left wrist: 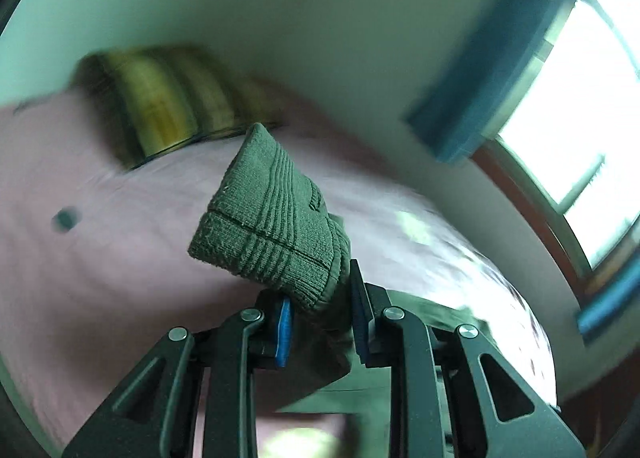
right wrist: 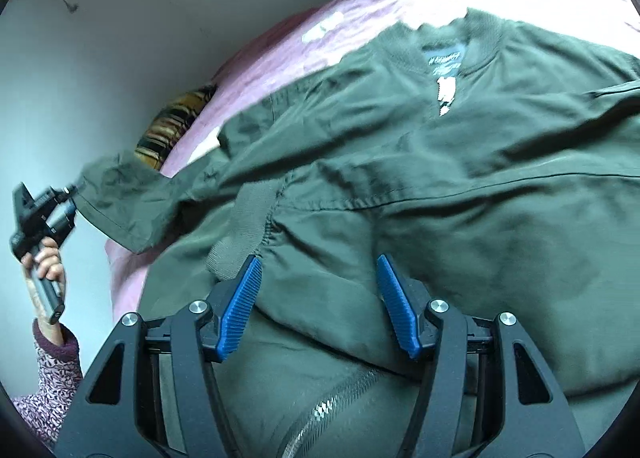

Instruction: Fold small clothes

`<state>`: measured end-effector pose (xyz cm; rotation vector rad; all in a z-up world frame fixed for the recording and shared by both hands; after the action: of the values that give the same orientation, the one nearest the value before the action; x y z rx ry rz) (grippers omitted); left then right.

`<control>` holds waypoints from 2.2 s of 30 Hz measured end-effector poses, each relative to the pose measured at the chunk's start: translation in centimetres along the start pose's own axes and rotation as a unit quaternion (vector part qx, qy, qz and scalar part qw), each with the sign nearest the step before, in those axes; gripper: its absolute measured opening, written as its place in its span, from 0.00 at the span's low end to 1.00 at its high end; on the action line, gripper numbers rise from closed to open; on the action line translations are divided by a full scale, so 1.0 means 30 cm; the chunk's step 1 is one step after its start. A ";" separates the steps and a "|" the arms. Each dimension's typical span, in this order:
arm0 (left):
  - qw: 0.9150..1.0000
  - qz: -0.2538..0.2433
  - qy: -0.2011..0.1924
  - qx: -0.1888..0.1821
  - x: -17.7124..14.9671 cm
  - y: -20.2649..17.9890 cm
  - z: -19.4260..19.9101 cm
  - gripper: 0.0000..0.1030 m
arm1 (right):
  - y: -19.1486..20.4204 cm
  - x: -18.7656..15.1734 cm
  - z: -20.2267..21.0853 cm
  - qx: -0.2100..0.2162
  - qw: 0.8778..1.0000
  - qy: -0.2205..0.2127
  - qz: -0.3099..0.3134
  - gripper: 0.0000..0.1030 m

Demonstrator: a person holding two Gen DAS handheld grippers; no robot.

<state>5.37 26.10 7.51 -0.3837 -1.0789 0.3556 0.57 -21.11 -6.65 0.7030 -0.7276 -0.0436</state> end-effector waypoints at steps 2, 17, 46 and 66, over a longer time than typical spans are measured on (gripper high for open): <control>0.999 -0.036 0.003 -0.036 -0.013 -0.167 -0.008 0.24 | -0.008 0.013 0.054 -0.001 1.000 -0.015 -0.003 0.58; 0.941 -0.287 0.121 -0.132 -0.704 -1.045 -0.301 0.21 | -0.288 -0.013 0.393 -0.048 0.992 -0.082 -0.080 0.59; 0.953 -0.278 0.121 0.005 -0.675 -0.358 -0.172 0.69 | -0.322 0.065 0.131 -0.041 0.989 0.023 -0.142 0.64; 0.952 -0.262 0.143 0.067 -0.692 -0.274 -0.270 0.72 | -0.424 0.072 0.354 -0.152 0.980 -0.068 -0.113 0.09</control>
<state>4.52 8.29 -8.18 -0.0158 -0.8257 -0.0998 -1.90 -37.61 -7.42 0.4898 -0.7483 -0.4066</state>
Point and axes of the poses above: each gripper's, at about its wrist camera, not at the fingertips, and z roughly against the way its jaws point, y to its left, x to its top, the point moved 3 cm from there along -z, roughly the way its jaws point, and after that the axes turned 9 degrees about -y, right-handed, at the moved point
